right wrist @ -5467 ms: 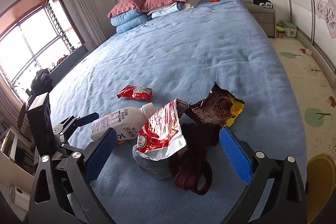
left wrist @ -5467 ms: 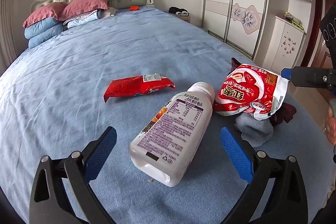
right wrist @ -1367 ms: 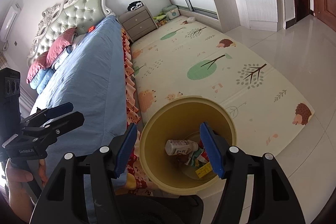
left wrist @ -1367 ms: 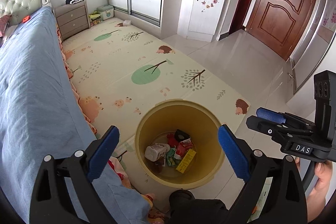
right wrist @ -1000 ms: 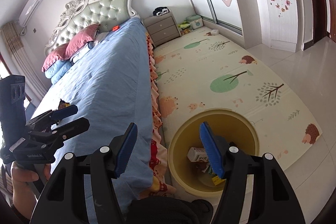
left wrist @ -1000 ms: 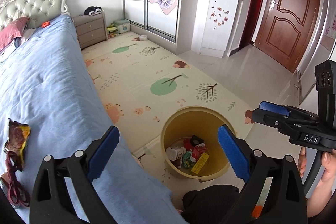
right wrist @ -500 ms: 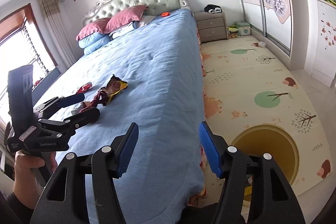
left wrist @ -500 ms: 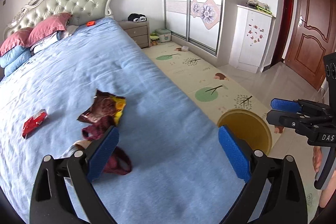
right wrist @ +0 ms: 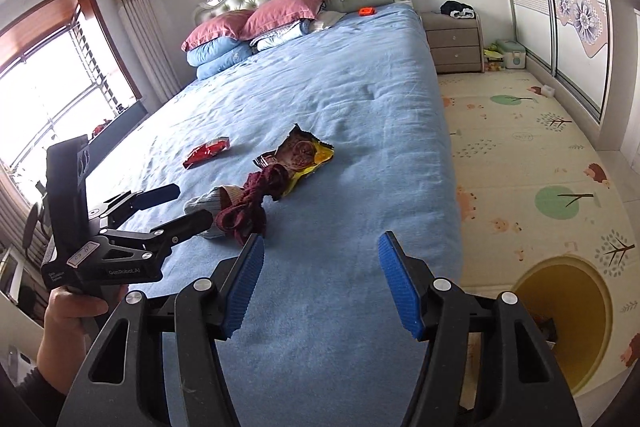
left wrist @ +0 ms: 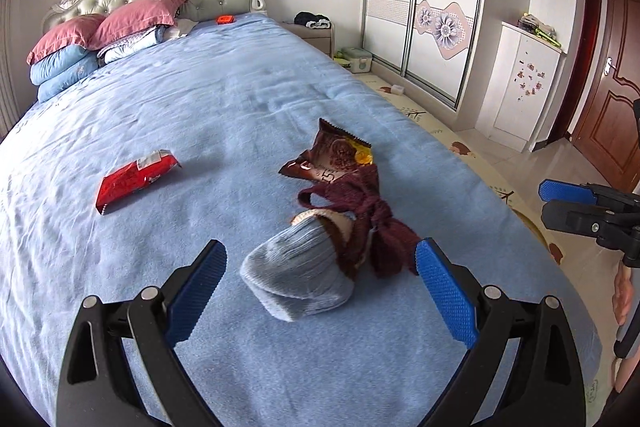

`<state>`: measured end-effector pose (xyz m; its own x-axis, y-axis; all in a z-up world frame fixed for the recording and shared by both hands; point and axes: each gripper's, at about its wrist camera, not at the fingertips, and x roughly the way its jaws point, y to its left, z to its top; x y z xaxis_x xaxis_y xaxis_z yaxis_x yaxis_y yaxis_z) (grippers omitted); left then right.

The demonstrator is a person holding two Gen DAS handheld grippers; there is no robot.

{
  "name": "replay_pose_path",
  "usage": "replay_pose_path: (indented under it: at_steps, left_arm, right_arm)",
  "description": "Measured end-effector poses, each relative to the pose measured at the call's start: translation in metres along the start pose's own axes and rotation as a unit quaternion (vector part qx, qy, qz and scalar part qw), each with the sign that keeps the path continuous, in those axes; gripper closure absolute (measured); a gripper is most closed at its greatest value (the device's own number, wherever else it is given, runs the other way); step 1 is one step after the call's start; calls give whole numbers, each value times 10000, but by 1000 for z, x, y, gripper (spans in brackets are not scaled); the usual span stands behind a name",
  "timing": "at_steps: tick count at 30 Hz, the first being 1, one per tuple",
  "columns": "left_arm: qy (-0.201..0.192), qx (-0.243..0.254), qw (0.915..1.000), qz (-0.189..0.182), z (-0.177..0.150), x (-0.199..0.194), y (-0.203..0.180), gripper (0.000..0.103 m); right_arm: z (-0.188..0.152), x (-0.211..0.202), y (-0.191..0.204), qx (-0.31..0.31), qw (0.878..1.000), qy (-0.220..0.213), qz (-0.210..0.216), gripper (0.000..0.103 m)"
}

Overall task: Collect trash
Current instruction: 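Grasp the grey knit sock with the left tool, then grasp the maroon knit scarf with the right tool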

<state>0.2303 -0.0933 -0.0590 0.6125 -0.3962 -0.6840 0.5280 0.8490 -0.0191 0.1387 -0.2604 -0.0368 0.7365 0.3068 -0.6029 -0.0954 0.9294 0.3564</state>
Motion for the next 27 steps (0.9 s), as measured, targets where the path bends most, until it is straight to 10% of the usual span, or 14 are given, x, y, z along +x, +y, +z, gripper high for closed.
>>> replay_pose_path:
  at_steps: [6,10,16,27]
  left_arm:
    - [304,-205,9968,-704,-1,21,27,12]
    - [701,-410,9891,-1228,-5,45,35,37]
    - [547,-565,9857,-1489,-9,43,44,58]
    - [346,-140,9896,-1388,-13,29,35,62]
  right_arm:
    - [9,24,17,-61,9998,149,88,44]
    - [17,35,27,-131,9996,203,115,44]
    - [25,48,33,-179,9993,275,180,44]
    - [29,91,40,203,9938,830,708,47]
